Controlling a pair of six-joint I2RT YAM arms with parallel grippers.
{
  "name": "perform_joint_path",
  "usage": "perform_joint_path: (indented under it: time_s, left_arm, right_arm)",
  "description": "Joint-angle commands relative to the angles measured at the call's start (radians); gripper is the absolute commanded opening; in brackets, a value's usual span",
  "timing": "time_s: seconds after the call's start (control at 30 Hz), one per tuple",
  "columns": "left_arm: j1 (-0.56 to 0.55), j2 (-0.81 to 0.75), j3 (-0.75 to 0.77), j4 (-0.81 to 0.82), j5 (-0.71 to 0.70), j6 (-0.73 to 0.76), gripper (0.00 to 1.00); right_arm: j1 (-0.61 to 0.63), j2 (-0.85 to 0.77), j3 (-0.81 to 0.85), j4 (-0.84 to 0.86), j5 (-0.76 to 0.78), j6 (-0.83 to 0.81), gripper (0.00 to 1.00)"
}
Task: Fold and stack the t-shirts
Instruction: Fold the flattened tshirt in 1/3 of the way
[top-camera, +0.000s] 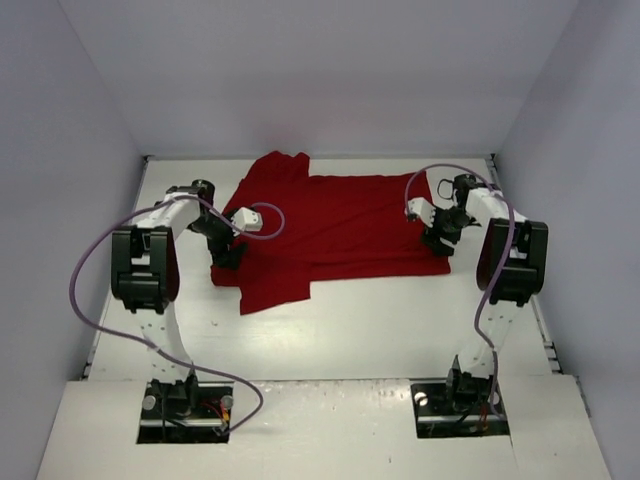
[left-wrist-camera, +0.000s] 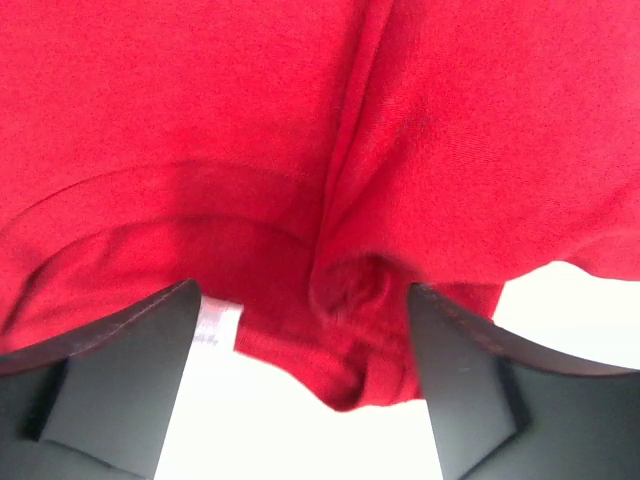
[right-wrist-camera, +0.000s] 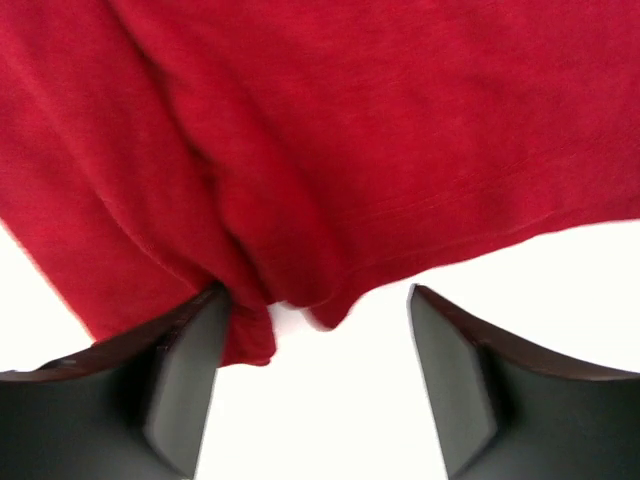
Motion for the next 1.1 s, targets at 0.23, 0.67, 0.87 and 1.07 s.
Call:
perform_joint_path:
  time_s: [0.23,0.67,0.87,1.07]
  left_arm:
    - [-0.007,-0.444,-0.079,-0.01,0.099,-0.053,0.83]
    - [-0.221,-0.602,-0.458,-0.076,-0.037,0.335,0.6]
    - [-0.235,-0.528,-0.444,-0.076,-0.009,0.367,0.6]
    - [-0.239,-0.487,-0.483,-0.085,0.018,0.509,0.59]
  right_arm:
    - [0.064,-0.451,-0.144,-0.068,-0.026,0.127,0.69]
    - [0.349,-0.532,-0.358,-0.032,-0.072,0.042,0.51]
    - [0.583,-0.472,-0.339,0.091,-0.097,0.134,0.55]
    - [0.669,-0.368,-0.236,0.174,-0.191,0.288,0.54]
